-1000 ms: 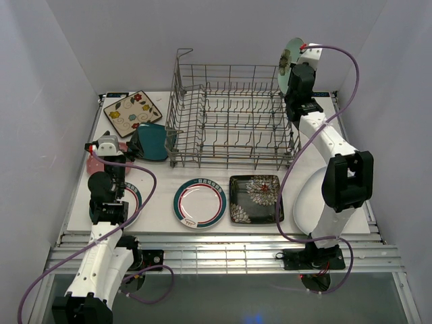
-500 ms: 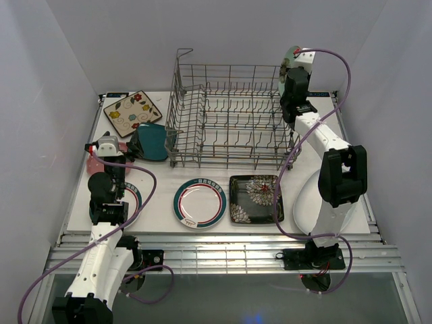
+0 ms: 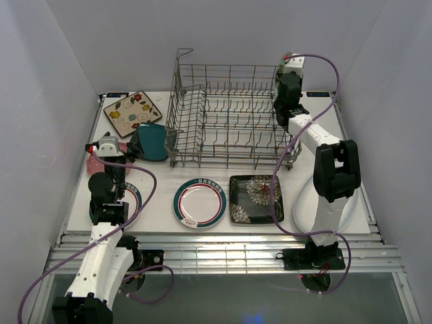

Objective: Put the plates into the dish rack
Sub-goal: Insert the plate into the dish rack.

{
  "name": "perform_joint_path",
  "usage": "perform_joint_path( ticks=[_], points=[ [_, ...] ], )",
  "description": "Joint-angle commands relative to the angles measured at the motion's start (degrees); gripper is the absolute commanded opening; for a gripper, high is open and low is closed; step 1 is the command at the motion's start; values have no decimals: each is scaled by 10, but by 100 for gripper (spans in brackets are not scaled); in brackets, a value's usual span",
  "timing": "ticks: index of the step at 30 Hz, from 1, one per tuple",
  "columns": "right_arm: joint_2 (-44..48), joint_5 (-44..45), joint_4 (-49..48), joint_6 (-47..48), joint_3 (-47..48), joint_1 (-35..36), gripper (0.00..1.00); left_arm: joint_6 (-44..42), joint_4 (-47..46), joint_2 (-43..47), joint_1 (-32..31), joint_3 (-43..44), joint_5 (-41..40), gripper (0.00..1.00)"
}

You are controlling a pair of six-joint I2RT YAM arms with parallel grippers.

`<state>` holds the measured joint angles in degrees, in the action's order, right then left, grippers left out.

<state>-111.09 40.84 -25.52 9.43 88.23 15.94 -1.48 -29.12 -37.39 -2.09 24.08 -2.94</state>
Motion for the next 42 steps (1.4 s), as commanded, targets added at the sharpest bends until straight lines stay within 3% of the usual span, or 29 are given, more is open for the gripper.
perform_joint_path(
  ticks=[1, 42],
  points=[
    [11, 23, -123, 13, 7, 4, 8, 4, -2, 3, 0, 0, 7, 98],
    [-94, 76, -194, 136, 1, 62, 8, 4, -2, 4, 0, 1, 7, 98]
  ],
)
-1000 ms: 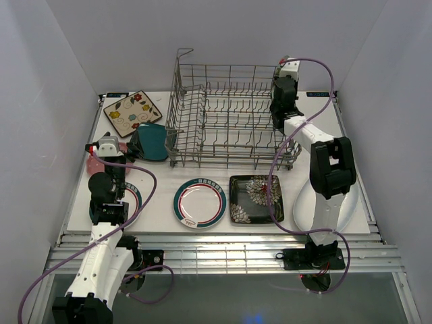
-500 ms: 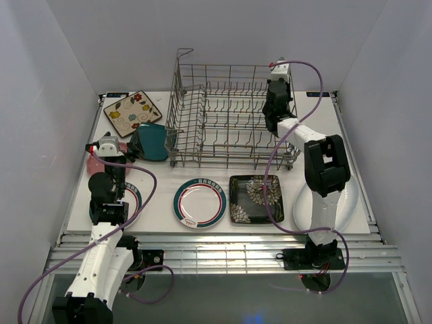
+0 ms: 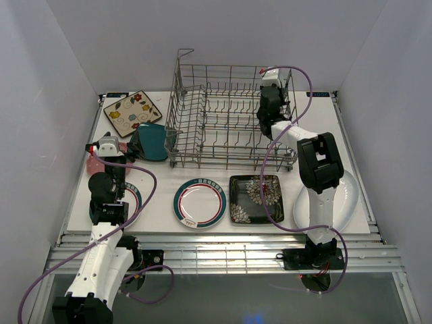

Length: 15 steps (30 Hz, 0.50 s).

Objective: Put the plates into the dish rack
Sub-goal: Insert the plate into the dish rack.

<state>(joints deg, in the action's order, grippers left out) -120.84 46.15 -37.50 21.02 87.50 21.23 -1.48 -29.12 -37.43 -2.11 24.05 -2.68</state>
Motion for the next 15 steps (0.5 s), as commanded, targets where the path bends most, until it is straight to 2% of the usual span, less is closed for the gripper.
perform_joint_path(
  ticks=[1, 11, 15],
  points=[
    [2, 24, -76, 22, 8, 9, 8, 4, -2, 5, 0, 1, 4, 98],
    [-9, 35, -65, 3, 13, 12, 8, 4, -2, 6, 0, 1, 3, 98],
    [-9, 36, -48, -17, 20, 11, 11, 4, -2, 7, 0, 1, 3, 98]
  ],
)
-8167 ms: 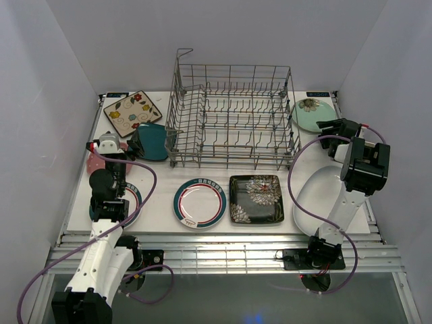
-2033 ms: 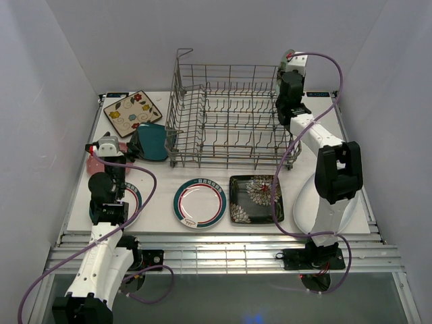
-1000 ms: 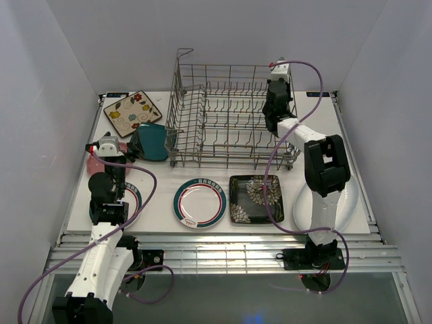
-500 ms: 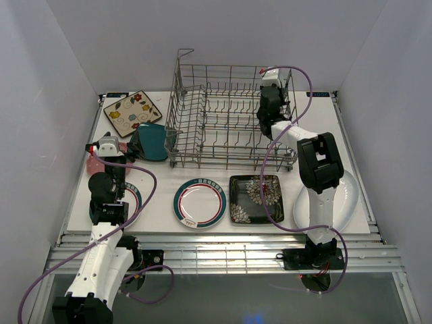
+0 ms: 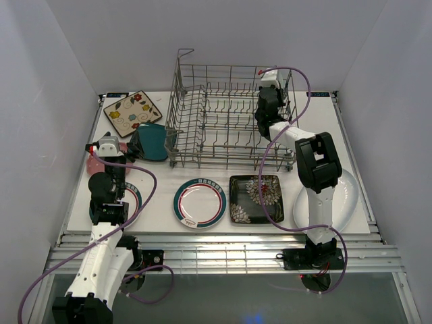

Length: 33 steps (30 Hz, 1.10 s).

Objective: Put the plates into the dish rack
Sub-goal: Insert the plate into the dish rack.

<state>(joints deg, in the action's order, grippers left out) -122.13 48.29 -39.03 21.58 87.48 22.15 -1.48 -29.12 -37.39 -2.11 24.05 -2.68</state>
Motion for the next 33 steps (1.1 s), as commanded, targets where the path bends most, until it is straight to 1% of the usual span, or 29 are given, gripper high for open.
perform_joint_path(
  ticks=[1, 8, 10, 16, 18, 19, 21, 22, 29, 33],
  points=[
    [3, 15, -27, -27, 22, 1, 12, 4, -2, 6, 0, 1, 2, 98],
    [9, 12, 7, -66, 33, -8, 16, 4, -2, 6, 0, 0, 3, 98],
    [11, 11, 19, -80, 33, -12, 21, 4, -1, 6, 0, 0, 4, 98],
    [21, -3, 60, -127, 34, -31, 24, 4, -1, 6, 0, 1, 3, 98],
    [25, -4, 64, -136, 32, -34, 29, 4, -1, 5, 0, 2, 3, 98],
    [26, -7, 64, -136, 29, -34, 35, 4, -1, 5, 0, 2, 3, 98],
    [28, -7, 64, -138, 28, -36, 44, 4, -1, 5, 0, 2, 3, 98],
    [29, -7, 64, -138, 28, -36, 46, 4, -2, 5, 0, 1, 3, 98],
    [44, -14, 69, -142, 30, -37, 48, 4, -1, 5, 0, 2, 4, 98],
    [65, -20, 79, -160, 17, -37, 48, 4, -1, 6, 0, 2, 3, 98]
  ],
)
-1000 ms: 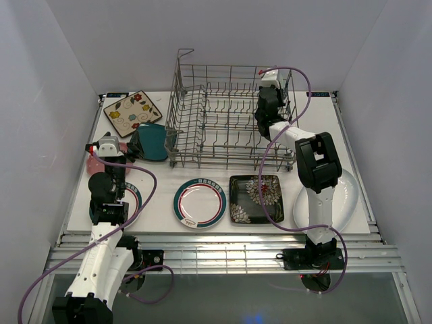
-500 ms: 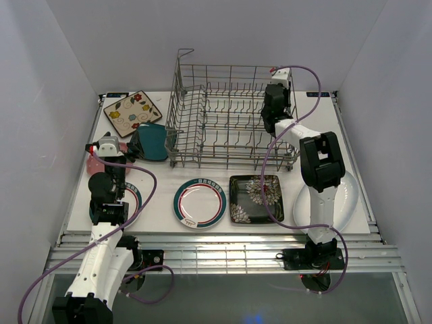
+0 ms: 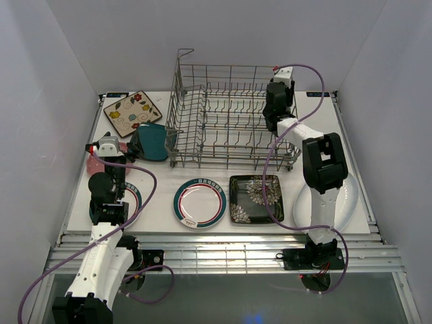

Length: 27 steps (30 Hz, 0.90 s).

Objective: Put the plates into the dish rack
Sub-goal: Insert the plate into the dish rack.

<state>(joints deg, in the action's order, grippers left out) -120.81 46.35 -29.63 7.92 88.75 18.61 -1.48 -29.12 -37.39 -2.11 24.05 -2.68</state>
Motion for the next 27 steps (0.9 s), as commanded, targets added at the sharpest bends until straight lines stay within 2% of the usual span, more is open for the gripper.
perform_joint_path(
  ticks=[1, 4, 7, 11, 14, 18, 21, 27],
  points=[
    [61, -1, -13, -34, 1, -2, 48, 4, -1, 6, 0, 2, 3, 98],
    [80, -6, -4, -44, -10, -2, 49, 4, -1, 8, 0, 1, 3, 98],
    [100, -9, 2, -59, -26, -2, 61, 5, 2, 10, 0, 3, 4, 98],
    [125, -13, 19, -75, -39, -2, 65, 5, 4, 12, 0, 4, 4, 98],
    [156, -12, 34, -111, -62, -1, 67, 6, 6, 13, 0, 6, 4, 98],
    [201, -11, 59, -179, -102, -2, 75, 7, 9, 15, 0, 6, 4, 98],
    [231, -17, 99, -215, -117, -2, 83, 7, 10, 17, 0, 6, 5, 98],
    [275, -8, 278, -340, -103, -2, 86, 7, 11, 17, 0, 8, 7, 98]
  ],
)
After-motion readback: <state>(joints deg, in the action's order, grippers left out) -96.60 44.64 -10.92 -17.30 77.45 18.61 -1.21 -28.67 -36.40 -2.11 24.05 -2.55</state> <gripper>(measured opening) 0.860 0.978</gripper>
